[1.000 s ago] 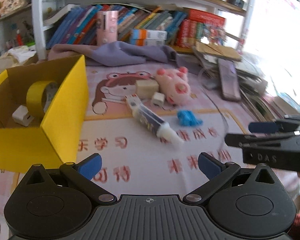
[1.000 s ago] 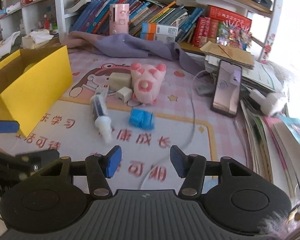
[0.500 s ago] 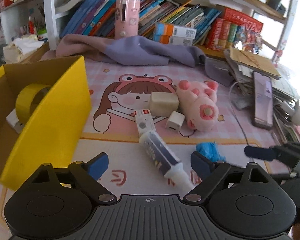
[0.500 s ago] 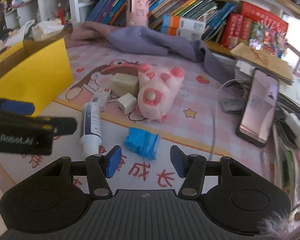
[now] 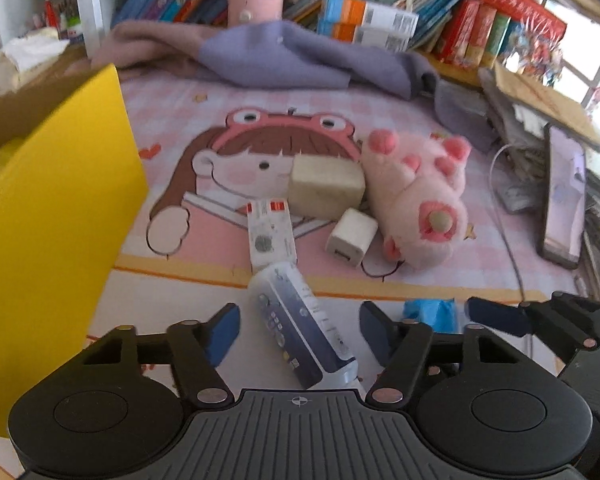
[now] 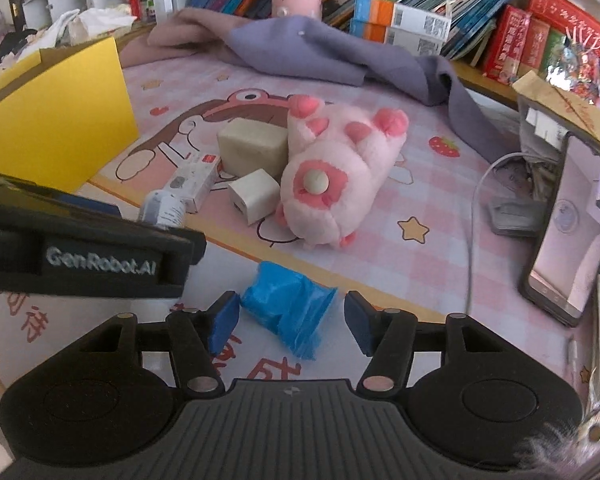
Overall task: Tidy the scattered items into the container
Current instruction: 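Grasp the white glue tube with left tool while right tool grasps the blue plastic bag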
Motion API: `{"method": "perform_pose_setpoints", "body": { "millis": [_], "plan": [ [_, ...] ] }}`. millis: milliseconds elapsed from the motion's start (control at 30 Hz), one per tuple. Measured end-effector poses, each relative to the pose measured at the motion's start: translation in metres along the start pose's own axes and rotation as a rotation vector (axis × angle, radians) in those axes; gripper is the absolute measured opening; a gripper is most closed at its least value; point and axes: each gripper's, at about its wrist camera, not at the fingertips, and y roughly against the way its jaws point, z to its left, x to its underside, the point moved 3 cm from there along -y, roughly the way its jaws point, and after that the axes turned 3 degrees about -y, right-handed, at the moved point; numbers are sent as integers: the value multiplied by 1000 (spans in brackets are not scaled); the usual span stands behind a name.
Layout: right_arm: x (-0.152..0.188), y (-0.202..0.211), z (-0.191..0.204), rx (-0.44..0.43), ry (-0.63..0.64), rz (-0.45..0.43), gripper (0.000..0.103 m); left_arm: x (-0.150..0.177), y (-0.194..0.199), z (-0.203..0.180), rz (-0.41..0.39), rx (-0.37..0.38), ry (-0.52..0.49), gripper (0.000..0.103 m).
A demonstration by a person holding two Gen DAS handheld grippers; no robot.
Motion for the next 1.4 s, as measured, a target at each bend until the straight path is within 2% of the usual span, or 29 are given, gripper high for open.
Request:
{"method": "perform_pose_setpoints", "body": {
  "millis": [33,233,467,533,700,1133,1400],
  "plan": [
    [0,-2,-1,0,2,5,58,1,-3,0,10,-1,-2,50],
    [0,-4,-13,-1,-20,11,56,2,2,4,11,25,-22,37],
    [-1,-8,-15,-13,-19,4,58,1,-4,1,27,29,-33,39],
    [-1,-7,-13,-25,-5,-8,50,2,-4,1,24,27,-39,38],
    [-1,-3,-7,-18,30,-22,45,5,-1,5,27,52,-12,31],
    [0,40,-2,-42,31,-106,43,16,49,10,-74,87,-25,31],
    [7,68,0,-13,30,-142,43,31,67,17,-73,136,-8,31]
  ]
}}
